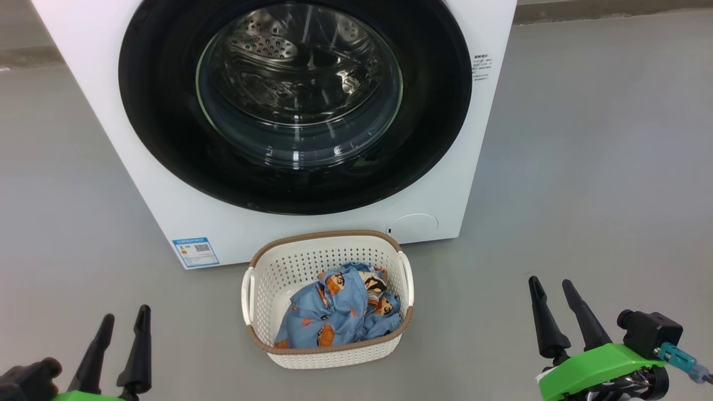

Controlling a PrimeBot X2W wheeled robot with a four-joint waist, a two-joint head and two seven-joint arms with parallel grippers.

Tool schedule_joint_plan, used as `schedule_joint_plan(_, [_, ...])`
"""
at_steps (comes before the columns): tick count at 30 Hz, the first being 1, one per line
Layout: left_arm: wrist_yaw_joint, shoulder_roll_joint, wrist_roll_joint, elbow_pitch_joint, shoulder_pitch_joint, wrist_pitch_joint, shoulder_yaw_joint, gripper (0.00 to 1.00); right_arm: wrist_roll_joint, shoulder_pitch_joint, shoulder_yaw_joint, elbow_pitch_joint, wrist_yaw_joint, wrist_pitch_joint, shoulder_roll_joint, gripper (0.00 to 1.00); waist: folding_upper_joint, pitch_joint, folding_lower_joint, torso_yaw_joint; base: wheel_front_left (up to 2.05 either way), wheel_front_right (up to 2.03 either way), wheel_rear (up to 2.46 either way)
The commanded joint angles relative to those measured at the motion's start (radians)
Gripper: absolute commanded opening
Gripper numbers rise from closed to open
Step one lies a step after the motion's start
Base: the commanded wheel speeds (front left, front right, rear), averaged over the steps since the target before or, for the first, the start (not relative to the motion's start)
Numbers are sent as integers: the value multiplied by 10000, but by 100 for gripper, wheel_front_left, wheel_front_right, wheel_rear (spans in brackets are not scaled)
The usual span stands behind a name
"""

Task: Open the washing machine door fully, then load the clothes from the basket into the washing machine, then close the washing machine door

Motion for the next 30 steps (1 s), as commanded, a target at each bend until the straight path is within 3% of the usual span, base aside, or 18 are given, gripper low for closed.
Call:
schedule_joint_plan(1, [-23,388,257,-177,-114,-133,218,100,-354,-501,296,-209,-10,-148,-98,100,0,-5,-1,13,0,0,0])
schedule_joint_plan(22, [-30,912,2326,116,-139,-757,-39,100,-2928,-808,534,-33,-12,-761,-130,100,0,16,-1,58,0,0,0])
schedule_joint_plan(30, [-32,873,2976,238,-130,-994,144,100,-3823,-881,624,-70,-13,-995,-143,100,0,0,-1,85,0,0,0])
